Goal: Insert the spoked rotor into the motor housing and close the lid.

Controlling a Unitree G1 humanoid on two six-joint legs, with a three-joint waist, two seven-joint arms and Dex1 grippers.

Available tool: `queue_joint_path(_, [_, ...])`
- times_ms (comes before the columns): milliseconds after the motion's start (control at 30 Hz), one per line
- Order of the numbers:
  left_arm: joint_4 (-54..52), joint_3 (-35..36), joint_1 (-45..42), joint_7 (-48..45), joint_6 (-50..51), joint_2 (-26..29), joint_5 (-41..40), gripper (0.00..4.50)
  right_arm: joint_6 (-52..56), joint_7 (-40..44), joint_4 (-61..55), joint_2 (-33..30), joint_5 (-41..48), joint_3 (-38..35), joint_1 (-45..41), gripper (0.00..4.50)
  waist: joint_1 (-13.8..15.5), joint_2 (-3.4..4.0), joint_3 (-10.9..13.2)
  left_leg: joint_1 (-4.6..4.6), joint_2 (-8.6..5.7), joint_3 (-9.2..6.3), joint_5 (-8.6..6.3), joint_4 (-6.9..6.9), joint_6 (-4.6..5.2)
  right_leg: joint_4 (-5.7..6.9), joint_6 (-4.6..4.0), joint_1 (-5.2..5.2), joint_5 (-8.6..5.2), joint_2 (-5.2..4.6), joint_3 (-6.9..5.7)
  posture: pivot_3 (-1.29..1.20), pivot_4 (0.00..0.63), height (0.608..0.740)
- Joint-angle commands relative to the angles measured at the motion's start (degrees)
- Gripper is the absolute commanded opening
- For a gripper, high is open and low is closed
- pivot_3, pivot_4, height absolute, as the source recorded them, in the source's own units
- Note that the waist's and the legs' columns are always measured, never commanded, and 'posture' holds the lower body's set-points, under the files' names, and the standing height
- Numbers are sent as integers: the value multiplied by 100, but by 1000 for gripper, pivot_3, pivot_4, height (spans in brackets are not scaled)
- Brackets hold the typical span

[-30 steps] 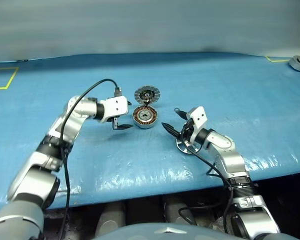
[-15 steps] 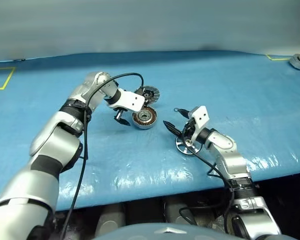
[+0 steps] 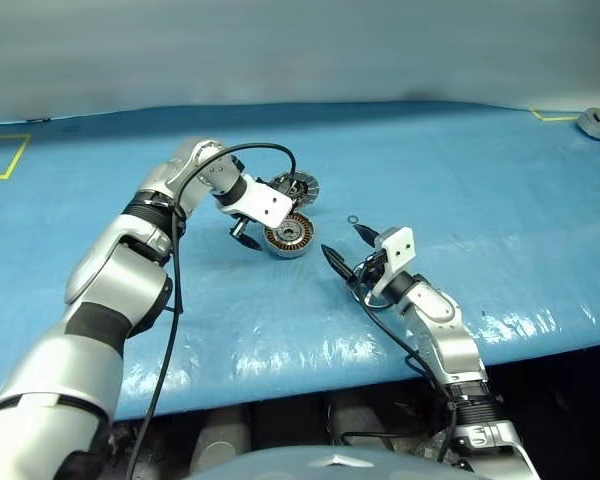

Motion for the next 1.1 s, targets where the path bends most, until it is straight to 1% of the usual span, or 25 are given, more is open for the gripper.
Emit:
queue_joint_path(33, [3,24,-221,-129,123,-52,119,4500,-78,21,-116,-45,-6,12,-133,4471,1,0,0,0,0,0,0,2,0,1,0,0,0,0,0,0,150,740])
queue_joint_path(167, [-52,-187,-444,-391,334,-48,462,4500,140,134,-216,-225,33,-5,-234,4471,-2,0,1,-1,-2,0,0,10,0,2,3,3,1,0,0,0,150,740])
queue_joint_path(300, [-49,-278,-656,-531,650,-96,721,4500,578,336,-576,-599,122,-6,-221,4471,6,0,2,-1,-2,-2,0,10,1,4,3,3,1,0,0,0,150,740])
queue_joint_path(533, [-136,-428,-692,-626,832,-301,1002,4500,1221,548,-1052,-1118,156,-21,-157,4471,-1,-3,4,-2,-2,-2,-2,13,4,7,3,2,1,1,1,0,150,740])
queue_joint_path(733, [-198,-631,-608,-626,715,-456,1220,4500,1435,582,-1247,-1245,156,-30,-144,4471,-1,-3,4,-2,-2,-1,-2,23,4,17,5,3,-1,1,1,0,150,740])
queue_joint_path(933, [-19,-701,-599,-331,654,-605,1380,4500,1472,503,-1401,-1214,176,-24,-19,4471,13,-5,5,-2,-3,-2,-2,29,4,23,6,3,-1,1,1,0,150,740])
queue_joint_path(1033, [157,-660,-572,78,665,-766,1424,4500,1467,464,-1440,-1197,191,-35,12,4471,24,-5,5,-2,-3,-2,-2,31,4,25,7,2,-1,1,2,0,150,740])
queue_joint_path(1100, [280,-640,-583,156,696,-839,1413,4500,1471,449,-1468,-1197,197,-38,24,4471,22,-5,5,-2,-3,-2,-2,32,4,27,7,2,-1,1,2,0,150,740])
